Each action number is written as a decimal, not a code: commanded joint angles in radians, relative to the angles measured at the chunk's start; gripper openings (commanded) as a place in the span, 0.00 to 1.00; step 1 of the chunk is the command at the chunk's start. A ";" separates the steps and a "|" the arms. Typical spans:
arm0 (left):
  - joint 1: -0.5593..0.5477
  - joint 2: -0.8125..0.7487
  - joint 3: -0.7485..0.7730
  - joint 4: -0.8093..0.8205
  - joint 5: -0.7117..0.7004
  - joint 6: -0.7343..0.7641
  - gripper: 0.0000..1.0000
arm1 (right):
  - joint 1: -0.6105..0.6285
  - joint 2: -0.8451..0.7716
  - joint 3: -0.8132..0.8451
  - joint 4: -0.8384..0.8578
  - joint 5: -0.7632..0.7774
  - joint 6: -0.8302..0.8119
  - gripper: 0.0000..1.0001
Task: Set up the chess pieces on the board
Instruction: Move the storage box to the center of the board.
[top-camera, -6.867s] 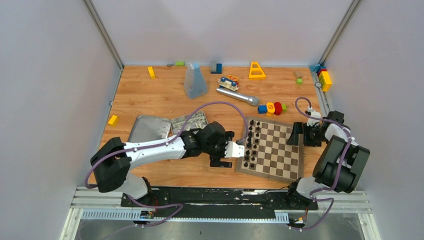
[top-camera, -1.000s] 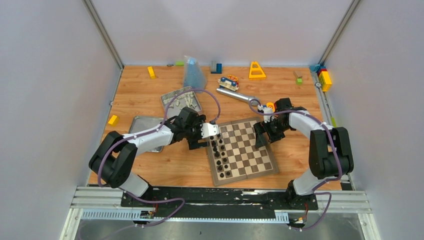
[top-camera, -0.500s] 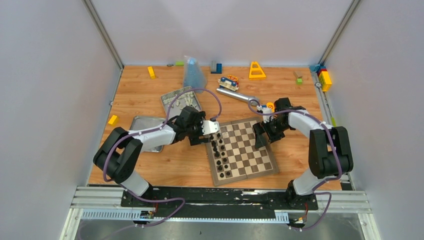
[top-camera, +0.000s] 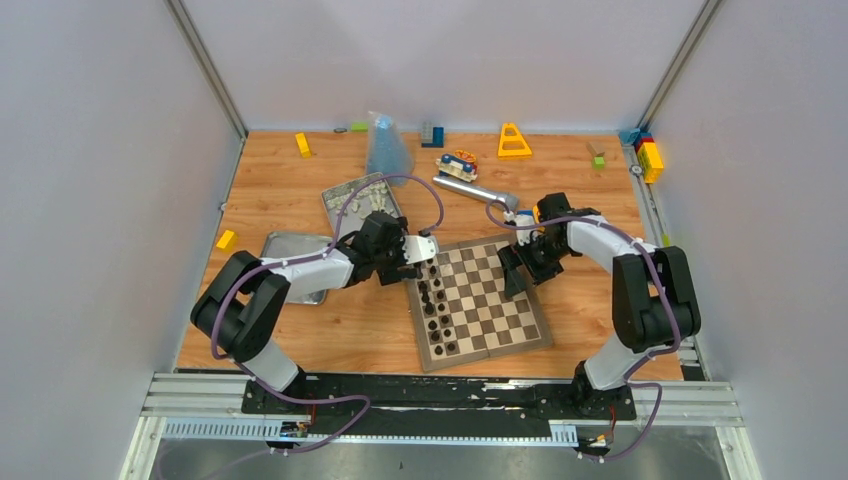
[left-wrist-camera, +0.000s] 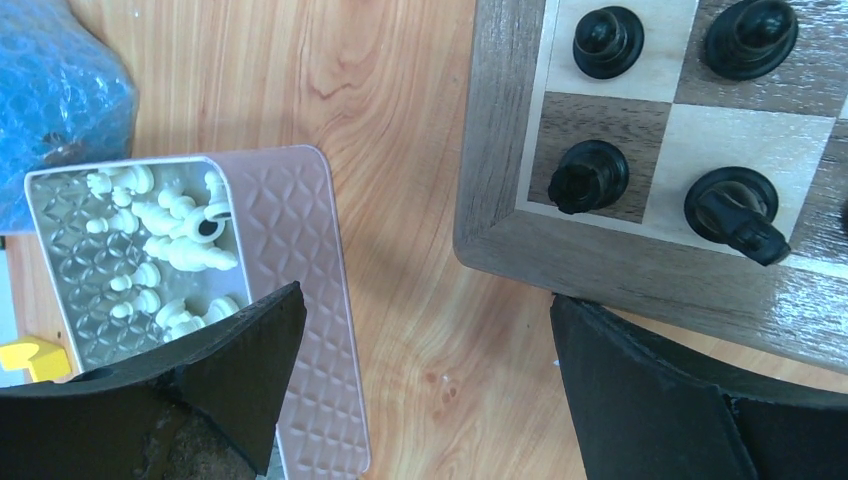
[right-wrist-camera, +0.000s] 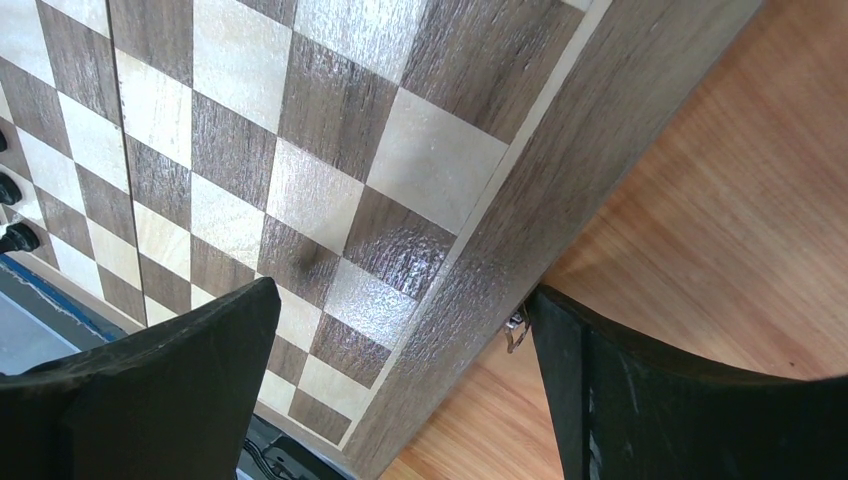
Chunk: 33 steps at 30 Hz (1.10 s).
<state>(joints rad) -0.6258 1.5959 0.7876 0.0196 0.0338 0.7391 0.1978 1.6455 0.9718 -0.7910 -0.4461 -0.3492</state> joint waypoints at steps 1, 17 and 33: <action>-0.002 0.012 0.009 0.069 -0.042 -0.023 1.00 | 0.056 0.084 -0.031 0.025 -0.106 0.028 0.98; 0.080 -0.011 -0.016 0.084 -0.101 -0.024 1.00 | 0.138 0.129 0.017 0.048 -0.123 0.089 0.99; 0.165 -0.053 -0.059 0.084 -0.095 -0.022 1.00 | 0.189 0.151 0.027 0.064 -0.155 0.118 1.00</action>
<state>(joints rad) -0.4789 1.5726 0.7403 0.0635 -0.0570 0.7341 0.3473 1.7210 1.0416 -0.7815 -0.5354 -0.2398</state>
